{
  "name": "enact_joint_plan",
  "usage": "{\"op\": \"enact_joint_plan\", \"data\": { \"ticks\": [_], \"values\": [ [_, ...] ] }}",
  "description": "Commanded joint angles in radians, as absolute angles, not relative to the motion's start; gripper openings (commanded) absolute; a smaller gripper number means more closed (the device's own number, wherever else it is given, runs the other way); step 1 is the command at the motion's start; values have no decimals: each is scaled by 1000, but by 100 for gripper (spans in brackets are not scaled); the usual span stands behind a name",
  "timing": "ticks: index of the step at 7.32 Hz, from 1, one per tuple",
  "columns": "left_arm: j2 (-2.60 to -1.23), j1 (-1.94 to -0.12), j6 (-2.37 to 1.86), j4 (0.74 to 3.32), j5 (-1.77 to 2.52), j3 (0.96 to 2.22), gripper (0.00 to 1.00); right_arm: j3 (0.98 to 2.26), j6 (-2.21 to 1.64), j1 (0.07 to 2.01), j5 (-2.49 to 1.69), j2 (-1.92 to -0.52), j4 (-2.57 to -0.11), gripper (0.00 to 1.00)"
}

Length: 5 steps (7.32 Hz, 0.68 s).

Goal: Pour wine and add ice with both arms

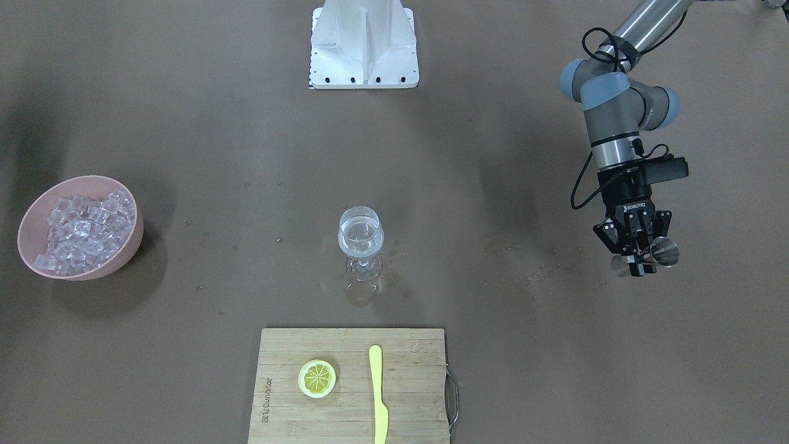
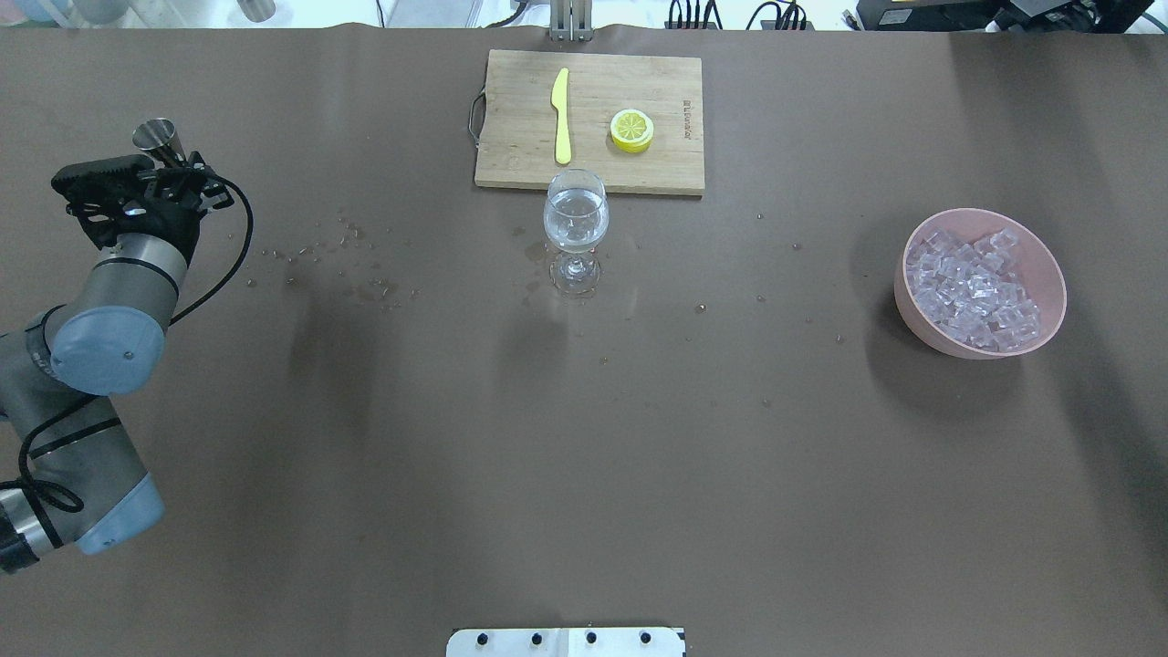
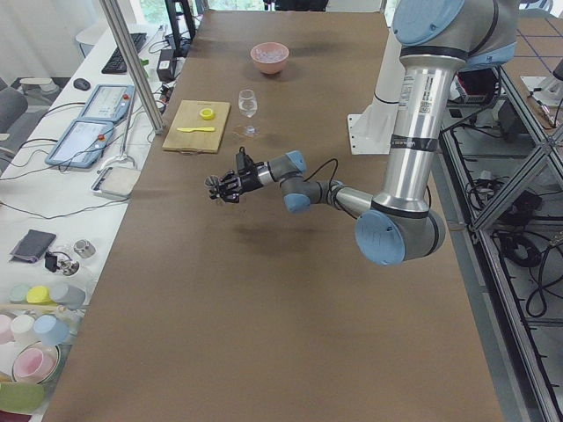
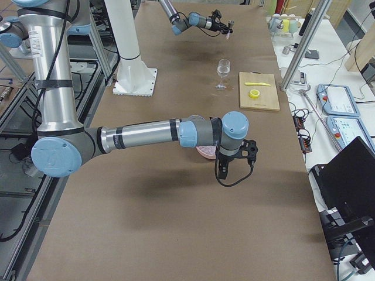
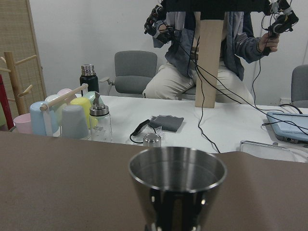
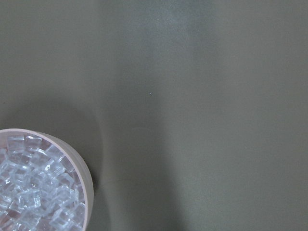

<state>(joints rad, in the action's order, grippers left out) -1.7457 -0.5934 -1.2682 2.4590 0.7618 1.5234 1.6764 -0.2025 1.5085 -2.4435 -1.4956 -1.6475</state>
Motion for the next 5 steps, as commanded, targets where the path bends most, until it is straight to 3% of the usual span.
{"op": "enact_joint_plan", "data": {
  "ticks": [1,5],
  "values": [
    [-1746,-562,-1276,2459,719,1513,0,1675,-202,1506,-2442,-1496,-1647,100],
    [-1744,-522,-1327,2461,670,1471,0,1675,-201,1505,-2442,-1496,-1647,100]
  ]
}}
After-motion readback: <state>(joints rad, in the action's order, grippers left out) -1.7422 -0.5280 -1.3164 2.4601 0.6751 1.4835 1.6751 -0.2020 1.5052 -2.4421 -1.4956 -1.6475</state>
